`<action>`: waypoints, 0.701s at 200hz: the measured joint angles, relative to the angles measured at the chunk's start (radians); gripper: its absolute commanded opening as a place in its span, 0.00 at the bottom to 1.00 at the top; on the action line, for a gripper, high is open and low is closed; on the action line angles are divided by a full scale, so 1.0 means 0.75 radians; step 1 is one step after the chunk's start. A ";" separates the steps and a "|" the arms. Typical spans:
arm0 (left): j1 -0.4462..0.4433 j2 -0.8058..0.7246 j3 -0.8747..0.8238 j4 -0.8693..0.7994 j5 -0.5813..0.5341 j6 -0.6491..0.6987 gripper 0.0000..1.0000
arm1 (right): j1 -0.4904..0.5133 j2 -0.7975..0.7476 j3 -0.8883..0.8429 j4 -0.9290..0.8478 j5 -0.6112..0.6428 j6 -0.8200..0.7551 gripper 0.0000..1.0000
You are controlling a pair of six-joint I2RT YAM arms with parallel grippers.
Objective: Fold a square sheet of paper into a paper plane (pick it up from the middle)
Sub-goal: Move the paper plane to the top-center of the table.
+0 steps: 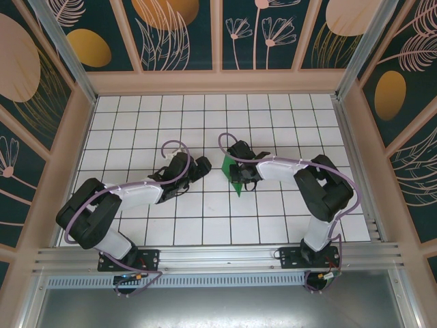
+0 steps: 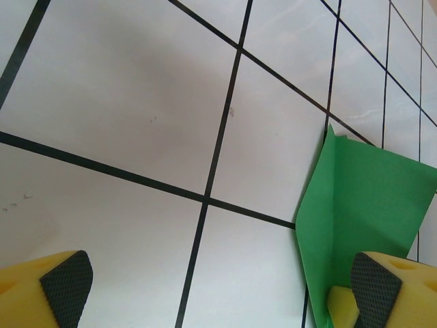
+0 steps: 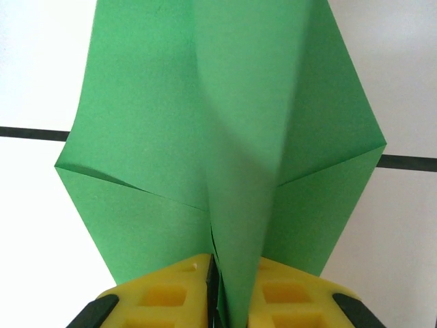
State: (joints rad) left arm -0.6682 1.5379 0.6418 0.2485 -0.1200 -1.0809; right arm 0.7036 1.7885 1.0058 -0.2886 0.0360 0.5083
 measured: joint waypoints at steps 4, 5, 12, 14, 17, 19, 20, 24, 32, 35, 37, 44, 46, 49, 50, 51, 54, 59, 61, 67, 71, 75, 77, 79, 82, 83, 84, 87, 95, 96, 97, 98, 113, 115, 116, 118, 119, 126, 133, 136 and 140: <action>0.000 0.000 0.000 0.000 0.000 0.000 0.99 | 0.000 0.002 0.003 0.000 0.002 -0.001 0.14; 0.000 0.000 0.000 -0.001 0.000 0.000 0.99 | 0.000 0.002 0.004 0.000 0.002 -0.001 0.14; 0.000 0.000 0.000 0.000 0.000 0.000 0.99 | 0.000 0.005 0.008 0.001 0.002 -0.001 0.14; 0.000 0.000 0.000 0.000 0.001 0.000 0.99 | 0.000 0.005 0.009 0.000 0.002 -0.001 0.13; 0.000 0.000 0.000 -0.001 0.000 0.000 0.99 | -0.001 0.006 0.010 0.000 0.003 -0.001 0.13; 0.000 0.000 0.000 -0.001 0.001 0.000 0.99 | -0.001 0.006 0.012 0.000 0.003 -0.002 0.13; 0.000 0.000 0.000 -0.001 0.001 0.000 0.99 | -0.001 0.006 0.012 -0.001 0.003 -0.001 0.12; 0.000 0.000 0.000 -0.001 0.001 0.000 0.99 | -0.001 0.006 0.014 0.001 0.003 -0.002 0.12; 0.000 0.000 0.000 -0.004 0.000 0.000 0.99 | -0.004 0.011 0.023 -0.004 0.009 -0.006 0.11; 0.000 0.000 0.000 -0.006 0.000 0.000 0.99 | -0.006 0.012 0.028 -0.007 0.013 -0.006 0.11; 0.000 0.000 0.000 -0.008 -0.001 0.000 0.99 | -0.007 0.014 0.031 -0.009 0.015 -0.006 0.11; 0.000 0.000 0.000 -0.013 -0.002 0.000 0.99 | -0.018 0.017 0.047 -0.015 0.024 -0.014 0.10; 0.000 0.000 0.000 -0.015 -0.002 0.000 0.99 | -0.023 0.019 0.052 -0.017 0.025 -0.017 0.10; 0.000 0.000 0.000 -0.018 -0.002 0.000 0.99 | -0.028 0.019 0.059 -0.019 0.028 -0.017 0.10; 0.000 0.000 0.000 -0.019 -0.002 0.000 0.99 | -0.032 0.019 0.063 -0.019 0.028 -0.019 0.10; 0.000 0.000 0.000 -0.020 -0.002 0.000 0.99 | -0.034 0.019 0.065 -0.019 0.028 -0.020 0.10; 0.000 0.000 0.000 -0.023 -0.002 0.000 0.99 | -0.043 0.020 0.074 -0.021 0.031 -0.026 0.10; 0.000 0.000 0.000 -0.027 -0.002 0.000 0.99 | -0.060 0.022 0.092 -0.021 0.033 -0.036 0.10; 0.000 0.000 0.000 -0.029 -0.002 0.000 0.99 | -0.067 0.024 0.100 -0.022 0.033 -0.041 0.10; 0.001 0.000 0.000 -0.033 -0.003 0.000 0.99 | -0.094 0.033 0.132 -0.021 0.034 -0.053 0.10; 0.001 0.000 0.000 -0.035 -0.003 0.000 0.99 | -0.108 0.039 0.153 -0.019 0.034 -0.060 0.10; 0.001 0.000 0.000 -0.038 -0.005 0.000 0.99 | -0.128 0.051 0.178 -0.016 0.033 -0.073 0.10; 0.001 0.000 0.000 -0.039 -0.006 0.000 0.99 | -0.136 0.056 0.189 -0.014 0.033 -0.076 0.10; 0.001 0.000 0.000 -0.040 -0.007 0.000 0.99 | -0.145 0.064 0.202 -0.010 0.032 -0.084 0.10; 0.001 0.000 0.000 -0.043 -0.008 0.000 0.99 | -0.156 0.072 0.219 -0.009 0.031 -0.088 0.10; 0.001 0.000 0.000 -0.044 -0.008 0.000 0.99 | -0.159 0.075 0.223 -0.008 0.031 -0.089 0.10; 0.001 0.000 0.000 -0.045 -0.008 0.000 0.99 | -0.164 0.080 0.232 -0.007 0.032 -0.094 0.10; 0.001 0.000 0.000 -0.048 -0.010 0.000 0.99 | -0.174 0.091 0.249 -0.005 0.030 -0.106 0.10; 0.002 0.000 0.000 -0.055 -0.017 0.000 0.99 | -0.198 0.126 0.298 0.001 0.031 -0.126 0.10; 0.003 0.000 0.000 -0.055 -0.017 0.000 0.99 | -0.200 0.129 0.302 0.001 0.031 -0.127 0.10; 0.003 0.000 0.000 -0.056 -0.017 0.001 0.99 | -0.201 0.132 0.305 0.002 0.031 -0.129 0.11; 0.003 0.000 0.000 -0.057 -0.017 0.000 0.99 | -0.204 0.137 0.312 0.003 0.031 -0.134 0.11; 0.004 -0.001 0.000 -0.064 -0.023 0.001 0.99 | -0.225 0.212 0.392 -0.001 0.022 -0.179 0.11; 0.004 -0.001 0.000 -0.065 -0.024 0.001 0.99 | -0.227 0.221 0.403 -0.002 0.021 -0.184 0.12; 0.004 -0.001 0.000 -0.065 -0.025 0.001 0.99 | -0.228 0.225 0.407 -0.002 0.021 -0.185 0.12; 0.004 -0.001 0.000 -0.065 -0.026 0.001 0.99 | -0.229 0.235 0.418 -0.002 0.021 -0.191 0.12; 0.004 -0.001 0.000 -0.066 -0.026 0.001 0.99 | -0.230 0.243 0.425 -0.002 0.020 -0.194 0.12; 0.004 -0.002 0.000 -0.069 -0.026 0.001 0.99 | -0.234 0.275 0.455 -0.003 0.016 -0.209 0.13; 0.004 -0.003 0.000 -0.070 -0.027 0.001 0.99 | -0.239 0.303 0.480 -0.006 0.012 -0.219 0.14; 0.004 -0.003 0.000 -0.070 -0.027 0.002 0.99 | -0.240 0.312 0.489 -0.009 0.012 -0.227 0.14; 0.004 -0.004 0.000 -0.070 -0.026 0.003 0.99 | -0.241 0.325 0.499 -0.011 0.011 -0.227 0.16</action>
State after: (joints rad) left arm -0.6655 1.5349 0.6418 0.1963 -0.1398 -1.0786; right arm 0.5228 2.0323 1.3800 -0.2970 0.0441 0.3378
